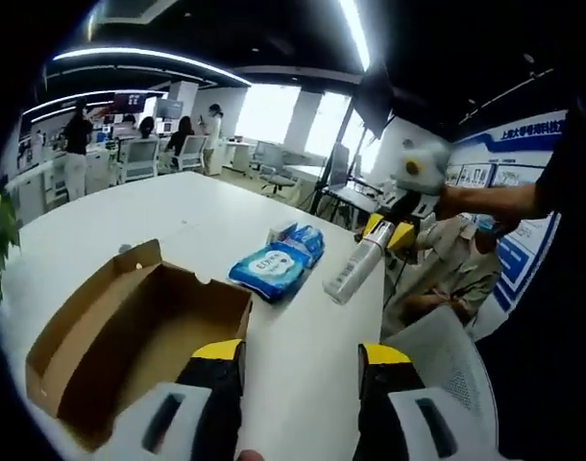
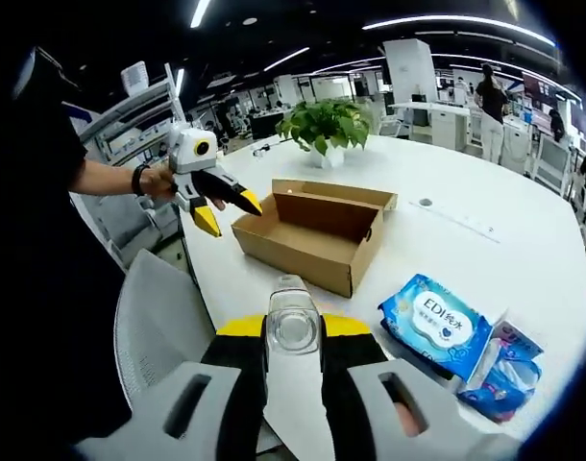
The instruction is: Operate the shoe box by opening the lid, removing the specified soft item, and placing it in the target area until the item is outside and the box remains undamaged.
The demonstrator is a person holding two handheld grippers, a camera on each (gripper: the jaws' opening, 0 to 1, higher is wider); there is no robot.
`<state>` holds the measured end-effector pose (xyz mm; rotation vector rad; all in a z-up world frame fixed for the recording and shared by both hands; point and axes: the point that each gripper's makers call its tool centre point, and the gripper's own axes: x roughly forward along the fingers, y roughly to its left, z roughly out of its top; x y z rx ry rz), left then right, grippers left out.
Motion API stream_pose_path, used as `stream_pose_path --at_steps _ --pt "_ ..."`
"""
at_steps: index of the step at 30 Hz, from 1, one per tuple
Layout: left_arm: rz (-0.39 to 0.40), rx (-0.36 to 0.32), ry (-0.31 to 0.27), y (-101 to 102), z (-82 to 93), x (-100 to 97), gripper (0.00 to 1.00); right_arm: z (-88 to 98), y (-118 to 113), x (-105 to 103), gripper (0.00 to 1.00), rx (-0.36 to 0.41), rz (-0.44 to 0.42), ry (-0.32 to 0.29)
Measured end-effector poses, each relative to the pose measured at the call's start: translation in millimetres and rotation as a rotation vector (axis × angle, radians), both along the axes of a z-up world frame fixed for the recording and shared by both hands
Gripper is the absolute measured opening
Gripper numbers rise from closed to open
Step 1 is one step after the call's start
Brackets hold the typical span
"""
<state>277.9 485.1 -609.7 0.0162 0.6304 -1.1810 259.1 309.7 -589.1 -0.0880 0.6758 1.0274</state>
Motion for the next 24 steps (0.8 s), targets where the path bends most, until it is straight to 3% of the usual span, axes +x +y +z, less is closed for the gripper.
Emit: stream_pose_path --at_steps 12,24 --pt "0.084 0.009 0.017 17 -1.9 -0.4 0.45 -11.6 -23 18 0.17 -0.086 0.034 0.013" --pt "0.178 0.015 0.017 41 -0.7 -0.5 0.44 -14.4 -55 71 0.17 -0.226 0.106 -0.003"
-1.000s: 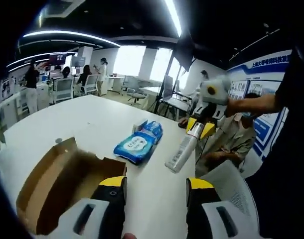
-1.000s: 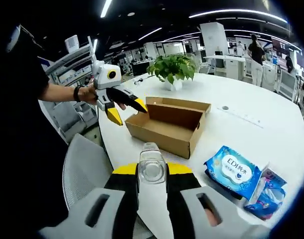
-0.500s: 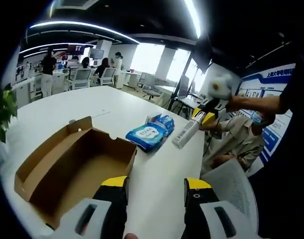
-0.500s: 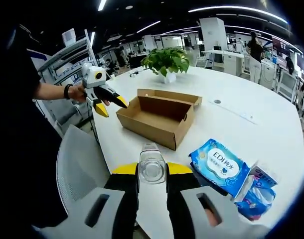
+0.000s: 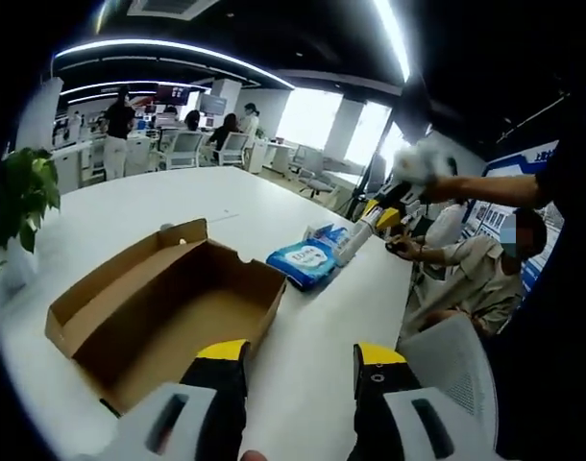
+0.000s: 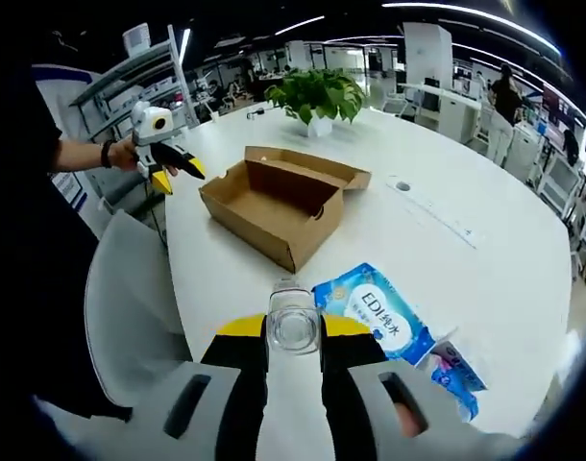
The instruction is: Operate the shoe box by opening the lid, removing the specified soft item, and placing it in the target area until the item is outside and the box remains undamaged.
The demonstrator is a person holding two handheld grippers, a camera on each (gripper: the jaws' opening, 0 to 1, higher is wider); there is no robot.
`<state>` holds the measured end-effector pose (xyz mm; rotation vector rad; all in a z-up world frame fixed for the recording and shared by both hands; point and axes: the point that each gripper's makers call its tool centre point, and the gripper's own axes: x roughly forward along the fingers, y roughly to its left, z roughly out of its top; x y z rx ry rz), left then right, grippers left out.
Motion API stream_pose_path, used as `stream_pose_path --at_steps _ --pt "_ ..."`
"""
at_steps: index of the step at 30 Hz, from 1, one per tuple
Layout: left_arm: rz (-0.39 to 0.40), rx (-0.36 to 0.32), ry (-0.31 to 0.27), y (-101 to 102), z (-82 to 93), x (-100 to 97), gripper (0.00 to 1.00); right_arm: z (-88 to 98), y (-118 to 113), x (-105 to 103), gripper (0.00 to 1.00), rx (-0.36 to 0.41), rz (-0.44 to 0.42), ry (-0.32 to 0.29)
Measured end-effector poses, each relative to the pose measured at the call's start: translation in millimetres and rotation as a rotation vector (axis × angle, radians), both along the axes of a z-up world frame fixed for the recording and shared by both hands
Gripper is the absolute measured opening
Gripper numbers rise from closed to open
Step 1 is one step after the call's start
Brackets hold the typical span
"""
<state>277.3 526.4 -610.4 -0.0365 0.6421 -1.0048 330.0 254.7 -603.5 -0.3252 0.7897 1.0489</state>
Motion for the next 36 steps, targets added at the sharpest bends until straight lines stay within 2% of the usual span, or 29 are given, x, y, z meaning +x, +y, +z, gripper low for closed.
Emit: stream_pose_path --at_steps 5,8,17,25,31,36 --pt "0.057 -0.006 0.002 12 -0.4 2.0 0.43 -5.1 -13 24 0.18 -0.072 0.037 -0.013" --pt "0.083 -0.010 0.005 18 -3.8 0.6 0.43 -14.2 -25 44 0.18 -0.162 0.077 -0.022" --pt "0.164 -0.019 0.028 35 -12.9 -7.0 0.42 -27.0 -37 88 0.18 -0.295 0.159 -0.033" --pt "0.213 -0.009 0.051 48 -20.8 -15.6 0.42 -50.0 -67 121 0.18 -0.544 0.328 -0.103" --pt "0.223 0.012 0.068 55 -24.7 -21.0 0.42 -65.5 -74 138 0.18 -0.595 0.356 -0.103" --pt "0.226 0.021 0.073 57 -24.4 -19.4 0.42 -75.9 -75 139 0.18 -0.637 0.395 -0.102"
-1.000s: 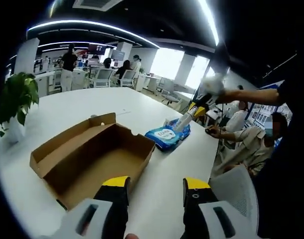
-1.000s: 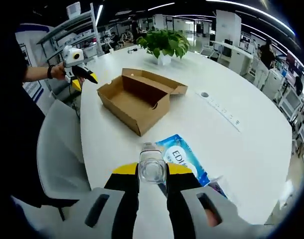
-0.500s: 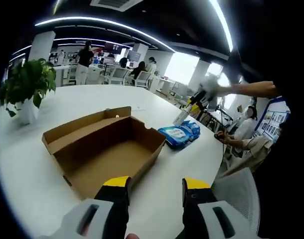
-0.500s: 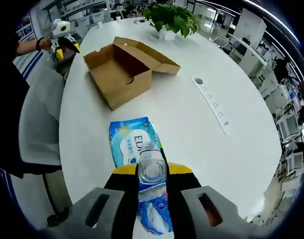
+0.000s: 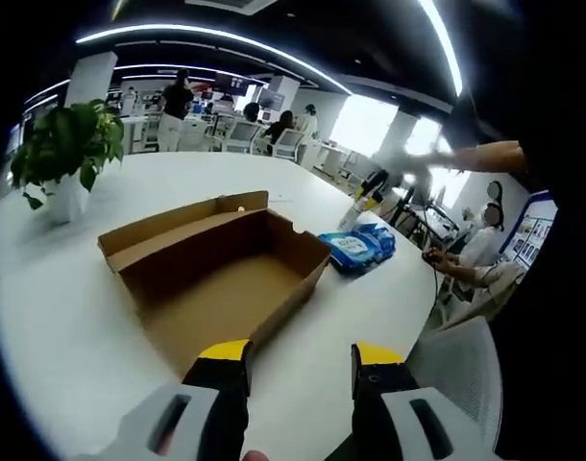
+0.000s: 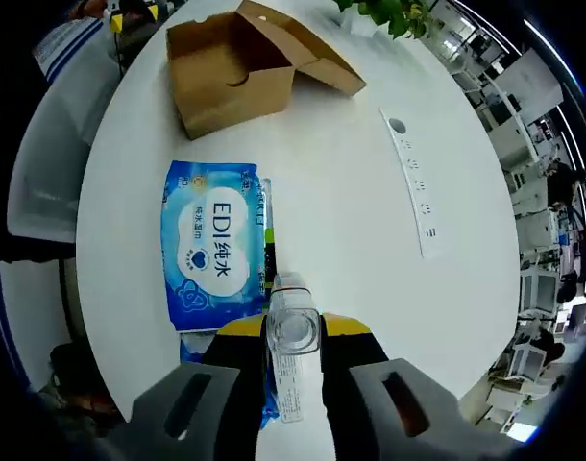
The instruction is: Operate the shoe box by opening the lid, removing the specified soft item, and placing it in the target area until the item is outside and the box remains undamaged.
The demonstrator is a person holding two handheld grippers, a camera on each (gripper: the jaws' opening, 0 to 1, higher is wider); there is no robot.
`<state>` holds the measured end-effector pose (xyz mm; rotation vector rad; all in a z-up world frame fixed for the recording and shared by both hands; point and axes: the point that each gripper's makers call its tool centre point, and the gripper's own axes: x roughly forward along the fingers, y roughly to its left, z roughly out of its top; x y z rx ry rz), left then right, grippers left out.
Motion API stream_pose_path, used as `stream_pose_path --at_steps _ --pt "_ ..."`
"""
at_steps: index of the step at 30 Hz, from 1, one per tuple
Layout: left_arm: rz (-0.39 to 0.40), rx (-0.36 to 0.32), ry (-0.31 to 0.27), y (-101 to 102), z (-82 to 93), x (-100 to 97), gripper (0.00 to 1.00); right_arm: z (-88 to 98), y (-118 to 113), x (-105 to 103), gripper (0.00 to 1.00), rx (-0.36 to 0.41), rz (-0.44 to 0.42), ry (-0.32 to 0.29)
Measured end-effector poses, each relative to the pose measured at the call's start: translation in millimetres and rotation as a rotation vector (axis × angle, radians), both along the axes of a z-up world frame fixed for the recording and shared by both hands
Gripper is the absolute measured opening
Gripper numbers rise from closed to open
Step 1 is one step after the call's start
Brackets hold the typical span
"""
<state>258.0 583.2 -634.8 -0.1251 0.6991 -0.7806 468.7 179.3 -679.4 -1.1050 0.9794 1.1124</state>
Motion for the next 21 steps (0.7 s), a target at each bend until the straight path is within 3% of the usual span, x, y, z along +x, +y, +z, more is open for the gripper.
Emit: stream_pose_path --at_steps 21 --pt "-0.036 0.020 0.007 -6 -1.9 8.3 0.42 -17.9 -17 8 0.18 -0.111 0.062 0.019"
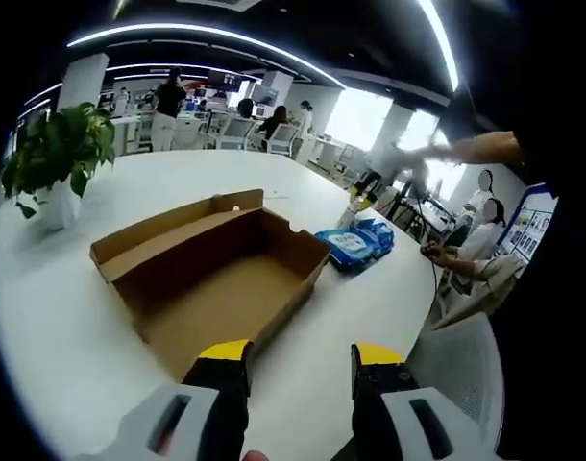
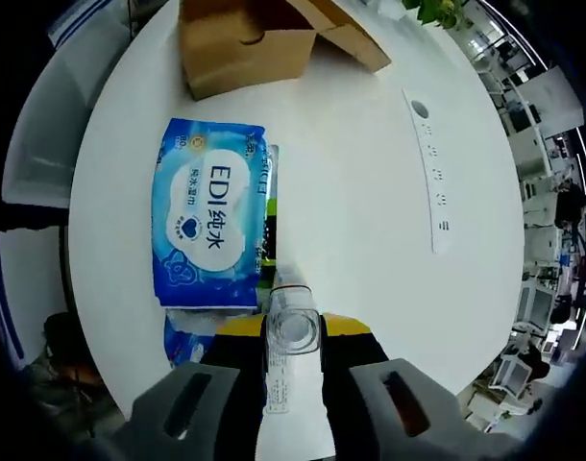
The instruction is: Operate the shoe box by opening the lid, removing the specified soft item, and placing it in the target area until the item is outside and the box remains undamaged.
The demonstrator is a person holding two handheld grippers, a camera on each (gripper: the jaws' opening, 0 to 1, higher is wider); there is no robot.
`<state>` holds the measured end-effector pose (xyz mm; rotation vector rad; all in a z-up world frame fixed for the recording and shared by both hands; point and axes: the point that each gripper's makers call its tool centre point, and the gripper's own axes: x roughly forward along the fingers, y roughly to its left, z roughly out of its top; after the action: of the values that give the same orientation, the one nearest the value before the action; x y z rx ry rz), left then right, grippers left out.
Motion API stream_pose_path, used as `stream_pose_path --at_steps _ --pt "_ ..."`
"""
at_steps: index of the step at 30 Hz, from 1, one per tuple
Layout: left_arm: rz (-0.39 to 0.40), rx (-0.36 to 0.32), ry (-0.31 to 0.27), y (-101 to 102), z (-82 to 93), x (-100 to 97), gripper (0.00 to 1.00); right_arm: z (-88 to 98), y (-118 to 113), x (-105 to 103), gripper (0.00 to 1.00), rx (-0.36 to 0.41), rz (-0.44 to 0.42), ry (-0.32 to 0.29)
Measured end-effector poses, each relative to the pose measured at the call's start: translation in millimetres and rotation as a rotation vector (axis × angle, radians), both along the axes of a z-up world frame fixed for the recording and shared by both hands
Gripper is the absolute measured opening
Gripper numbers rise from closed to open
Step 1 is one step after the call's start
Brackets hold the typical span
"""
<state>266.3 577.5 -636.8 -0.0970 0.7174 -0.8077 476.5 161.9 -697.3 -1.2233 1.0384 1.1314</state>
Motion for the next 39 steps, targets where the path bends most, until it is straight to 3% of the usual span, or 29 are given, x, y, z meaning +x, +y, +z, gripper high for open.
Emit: stream_pose_path --at_steps 14,22,39 --pt "0.001 0.005 0.001 1 0.3 0.9 0.41 -1.2 6 3 0.18 -0.024 0.009 0.013" --pt "0.007 0.004 0.005 3 -1.9 1.2 0.41 -1.8 5 4 0.18 -0.016 -0.045 0.034" --pt "0.033 0.007 0.009 10 -3.8 1.3 0.41 -8.8 2 12 0.20 -0.032 -0.031 0.031"
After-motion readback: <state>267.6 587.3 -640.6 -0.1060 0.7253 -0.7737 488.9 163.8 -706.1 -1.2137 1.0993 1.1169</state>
